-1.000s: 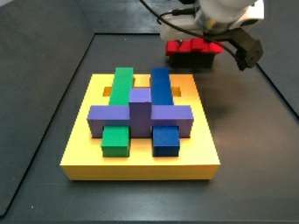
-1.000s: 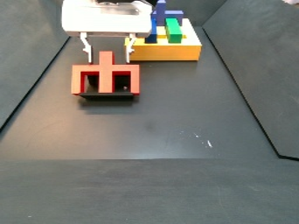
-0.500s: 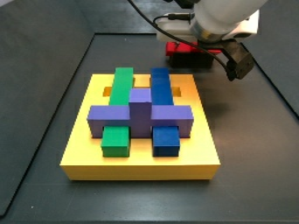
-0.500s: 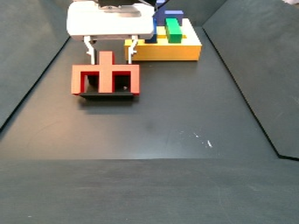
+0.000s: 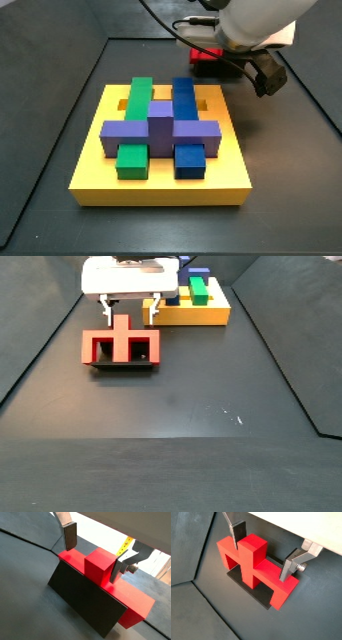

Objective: Pick up the red object. Move up. Place the red object on the fixture. Regrasp the red object. Move to above the board. Insert the red object.
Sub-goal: Regrasp the red object.

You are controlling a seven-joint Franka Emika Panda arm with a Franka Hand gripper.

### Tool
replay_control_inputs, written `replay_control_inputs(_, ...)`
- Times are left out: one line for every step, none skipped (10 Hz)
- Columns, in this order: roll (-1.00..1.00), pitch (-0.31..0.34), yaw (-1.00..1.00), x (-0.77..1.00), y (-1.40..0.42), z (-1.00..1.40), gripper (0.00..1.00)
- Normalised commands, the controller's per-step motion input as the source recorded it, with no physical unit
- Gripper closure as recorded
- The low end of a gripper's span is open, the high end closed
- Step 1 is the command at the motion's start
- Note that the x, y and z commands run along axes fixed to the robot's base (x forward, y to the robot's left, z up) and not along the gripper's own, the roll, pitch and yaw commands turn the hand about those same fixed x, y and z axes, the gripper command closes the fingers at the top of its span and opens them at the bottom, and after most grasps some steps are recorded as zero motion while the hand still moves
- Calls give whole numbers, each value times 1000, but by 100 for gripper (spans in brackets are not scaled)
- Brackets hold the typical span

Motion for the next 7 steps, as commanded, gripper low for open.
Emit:
replay_control_inputs(-60, 0, 0, 0, 23, 0, 0)
replay_control_inputs(-134, 0, 0, 0, 91, -31, 0)
replay_control_inputs(-137, -14, 0, 0, 66, -66, 0)
replay_control_inputs(-34, 0, 0, 0, 0, -77, 0)
replay_control_inputs(0, 0, 0, 31, 0, -109, 0)
replay_control_inputs(0, 0, 0, 0, 0, -54, 0)
replay_control_inputs(0, -6, 0, 0, 0, -60, 0)
